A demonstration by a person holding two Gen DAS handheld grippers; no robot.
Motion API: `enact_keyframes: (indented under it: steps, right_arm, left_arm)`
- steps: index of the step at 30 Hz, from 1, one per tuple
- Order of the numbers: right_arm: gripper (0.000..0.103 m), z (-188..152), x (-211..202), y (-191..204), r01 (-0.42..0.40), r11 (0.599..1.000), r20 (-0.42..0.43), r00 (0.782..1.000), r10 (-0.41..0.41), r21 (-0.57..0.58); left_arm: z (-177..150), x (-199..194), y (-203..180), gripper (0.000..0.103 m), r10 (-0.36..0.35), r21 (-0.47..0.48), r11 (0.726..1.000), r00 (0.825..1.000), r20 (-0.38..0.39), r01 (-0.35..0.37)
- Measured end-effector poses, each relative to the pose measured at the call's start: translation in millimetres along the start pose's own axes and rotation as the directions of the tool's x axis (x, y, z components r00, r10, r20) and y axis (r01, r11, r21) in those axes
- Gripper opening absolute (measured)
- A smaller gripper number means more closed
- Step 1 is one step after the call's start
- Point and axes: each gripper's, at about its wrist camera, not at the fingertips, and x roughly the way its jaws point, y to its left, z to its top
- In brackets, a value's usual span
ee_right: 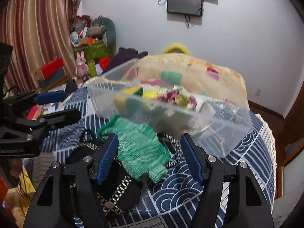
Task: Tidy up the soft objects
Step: 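Grasp the green knitted glove with the right gripper while the left gripper lifts the black chain bag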
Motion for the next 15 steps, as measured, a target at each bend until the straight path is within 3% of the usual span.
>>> enact_keyframes:
  steps: [5, 10, 15]
  right_arm:
    - [0.039, -2.0, 9.2, -3.5, -0.042, 0.999, -0.038, 0.998, 0.043, 0.015]
    - [0.022, -4.7, 8.3, 0.0, -0.059, 0.998, -0.036, 0.998, 0.060, 0.013]
    - [0.017, -4.8, -9.4, -1.2, -0.040, 0.999, 0.021, 0.999, 0.040, 0.015]
  left_arm:
    - [-2.4, 1.8, -2.3, 0.072, -0.016, -0.015, 1.000, 1.000, -0.009, 0.016]
    - [-5.6, 1.3, -6.3, 0.072, -0.022, -0.007, 1.000, 1.000, -0.020, 0.022]
    - [-6.5, -1.6, -12.1, 0.075, -0.042, -0.007, 0.999, 0.999, -0.027, 0.042]
